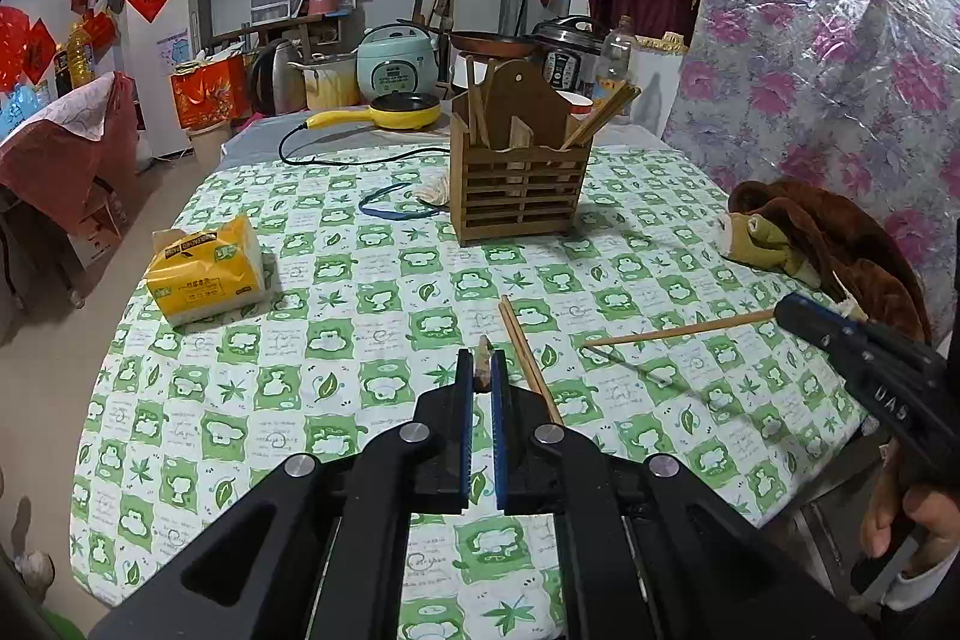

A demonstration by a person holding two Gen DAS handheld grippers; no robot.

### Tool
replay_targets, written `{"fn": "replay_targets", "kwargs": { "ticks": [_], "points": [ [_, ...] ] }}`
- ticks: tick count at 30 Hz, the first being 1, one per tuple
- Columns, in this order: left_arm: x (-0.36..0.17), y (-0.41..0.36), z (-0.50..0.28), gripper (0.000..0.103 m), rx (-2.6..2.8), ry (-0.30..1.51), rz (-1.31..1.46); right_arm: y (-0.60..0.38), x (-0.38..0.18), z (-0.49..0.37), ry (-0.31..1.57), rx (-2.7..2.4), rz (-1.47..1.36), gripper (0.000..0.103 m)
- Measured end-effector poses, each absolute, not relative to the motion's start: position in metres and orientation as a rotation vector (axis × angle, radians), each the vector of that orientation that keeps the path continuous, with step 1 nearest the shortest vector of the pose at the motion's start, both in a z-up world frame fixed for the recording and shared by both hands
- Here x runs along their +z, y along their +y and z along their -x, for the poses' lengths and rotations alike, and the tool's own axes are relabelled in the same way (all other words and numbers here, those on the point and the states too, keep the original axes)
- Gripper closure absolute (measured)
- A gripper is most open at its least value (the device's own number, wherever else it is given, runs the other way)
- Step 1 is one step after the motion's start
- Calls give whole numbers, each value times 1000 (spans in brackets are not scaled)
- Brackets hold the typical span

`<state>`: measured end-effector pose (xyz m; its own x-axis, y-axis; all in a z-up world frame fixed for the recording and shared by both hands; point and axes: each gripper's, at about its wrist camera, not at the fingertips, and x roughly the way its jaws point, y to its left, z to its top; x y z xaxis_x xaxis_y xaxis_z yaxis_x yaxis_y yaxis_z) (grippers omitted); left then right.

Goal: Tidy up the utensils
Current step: 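Lift both held chopsticks and carry them toward the wooden holder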

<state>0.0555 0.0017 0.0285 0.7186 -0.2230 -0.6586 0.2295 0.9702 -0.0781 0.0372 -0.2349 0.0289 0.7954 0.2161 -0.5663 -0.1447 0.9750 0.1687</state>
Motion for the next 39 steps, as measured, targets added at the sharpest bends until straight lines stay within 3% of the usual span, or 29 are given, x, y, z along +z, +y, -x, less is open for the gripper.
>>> {"fn": "replay_targets", "kwargs": {
  "ticks": [39],
  "points": [
    [42, -1, -71, 97, -261, 712, -24, -237, 57, -49, 564, 193, -97, 96]
  ]
}}
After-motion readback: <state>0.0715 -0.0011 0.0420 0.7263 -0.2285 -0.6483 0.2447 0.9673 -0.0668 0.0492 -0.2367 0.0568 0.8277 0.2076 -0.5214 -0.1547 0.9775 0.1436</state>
